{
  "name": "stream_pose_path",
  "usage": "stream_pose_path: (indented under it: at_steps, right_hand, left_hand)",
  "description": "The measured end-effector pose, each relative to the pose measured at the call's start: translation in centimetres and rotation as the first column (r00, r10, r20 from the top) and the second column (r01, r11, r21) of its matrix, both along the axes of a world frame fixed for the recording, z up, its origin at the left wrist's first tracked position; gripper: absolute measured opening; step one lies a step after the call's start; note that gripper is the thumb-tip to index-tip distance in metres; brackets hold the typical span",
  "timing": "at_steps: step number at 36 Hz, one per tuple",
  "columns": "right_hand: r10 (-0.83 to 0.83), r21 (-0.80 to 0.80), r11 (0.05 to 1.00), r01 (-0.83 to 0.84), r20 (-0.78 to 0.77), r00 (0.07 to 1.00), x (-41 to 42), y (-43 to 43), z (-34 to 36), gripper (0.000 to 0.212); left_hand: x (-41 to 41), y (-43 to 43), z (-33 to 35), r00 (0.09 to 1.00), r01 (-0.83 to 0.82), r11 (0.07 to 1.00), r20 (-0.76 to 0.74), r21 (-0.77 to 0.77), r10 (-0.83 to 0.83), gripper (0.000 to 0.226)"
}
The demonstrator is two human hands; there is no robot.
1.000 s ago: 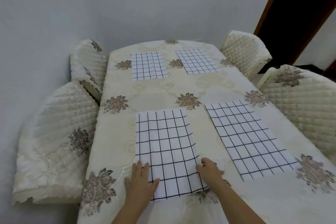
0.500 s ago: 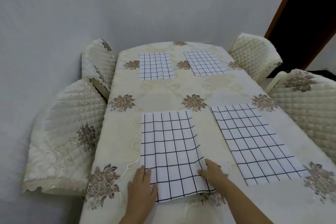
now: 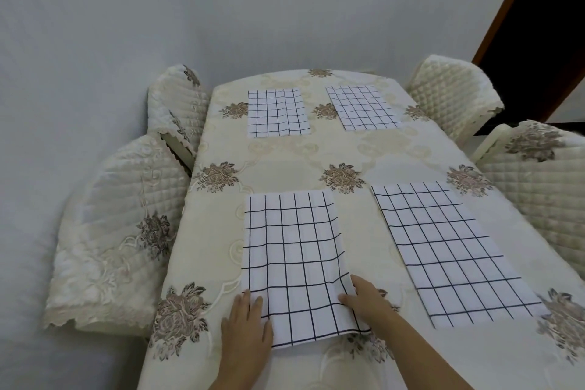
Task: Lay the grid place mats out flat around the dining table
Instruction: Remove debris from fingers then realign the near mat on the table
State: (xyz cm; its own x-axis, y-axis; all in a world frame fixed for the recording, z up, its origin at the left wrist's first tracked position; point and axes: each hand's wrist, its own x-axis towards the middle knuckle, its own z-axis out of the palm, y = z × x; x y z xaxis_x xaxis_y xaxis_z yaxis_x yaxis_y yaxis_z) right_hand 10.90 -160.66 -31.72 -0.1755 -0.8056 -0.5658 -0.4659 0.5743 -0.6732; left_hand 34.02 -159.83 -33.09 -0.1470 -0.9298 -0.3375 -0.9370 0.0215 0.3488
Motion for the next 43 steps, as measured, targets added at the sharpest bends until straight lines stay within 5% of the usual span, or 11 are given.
stream_pose_path:
  at_steps: [5,8,12,18,22,26,29,33,38,43]
  right_hand:
    - [0.003,-0.02,1.0,-0.003,-0.014,1.0,-0.1,-0.2,-0.3,0.034]
    - [-0.021,-0.012,1.0,0.021,0.003,1.0,-0.2,-0.3,-0.6,0.039]
    - [-0.071,-0.041,0.996,0.076,0.097,0.993,-0.2,0.0,-0.8,0.02]
    - [-0.198,-0.19,0.964,0.185,-0.05,0.979,-1.3,0.4,-0.9,0.011]
    - [-0.224,-0.407,0.913,0.027,-0.446,0.866,-1.0,0.5,-1.0,0.026]
    - [-0.168,-0.488,0.84,-0.237,-0.65,0.741,1.0,-0.3,-1.6,0.032]
    - [-0.033,-0.452,0.795,-0.404,-0.698,0.716,3.6,-0.8,-2.7,0.051]
    - [0.158,-0.355,0.768,-0.533,-0.701,0.695,6.2,-0.9,-4.3,0.053]
    - [0.135,-0.361,0.764,-0.535,-0.722,0.679,4.8,0.5,-7.1,0.051]
    - [0.028,-0.314,0.861,-0.399,-0.755,0.655,0.4,1.5,-7.3,0.053]
  left_hand:
    - [-0.3,0.4,-0.2,1.0,-0.01,0.999,0.006,-0.045,0.011,0.068]
    - [-0.1,0.0,-1.0,1.0,-0.016,0.994,-0.02,-0.106,0.014,0.051]
    - [0.0,-0.8,-1.4,0.993,0.039,0.987,0.114,-0.156,-0.022,0.031]
    - [-0.4,-1.2,-2.3,1.0,0.006,0.971,0.013,-0.239,-0.003,0.016]
    - [-1.5,-2.1,-2.1,0.989,0.132,0.95,0.098,-0.283,-0.108,0.02]
    - [-3.2,-3.1,-1.5,0.963,0.265,0.914,0.14,-0.308,-0.232,0.029]
    - [-5.3,-3.5,-1.0,0.943,0.329,0.874,0.161,-0.358,-0.29,0.041]
    - [-6.1,-3.5,-3.1,0.925,0.369,0.897,0.189,-0.242,-0.329,0.079]
    - [-4.4,-2.8,-4.5,0.932,0.36,0.874,0.165,-0.326,-0.323,0.05]
    - [-2.6,-4.6,-3.8,0.984,0.168,0.946,0.103,-0.278,-0.144,0.055]
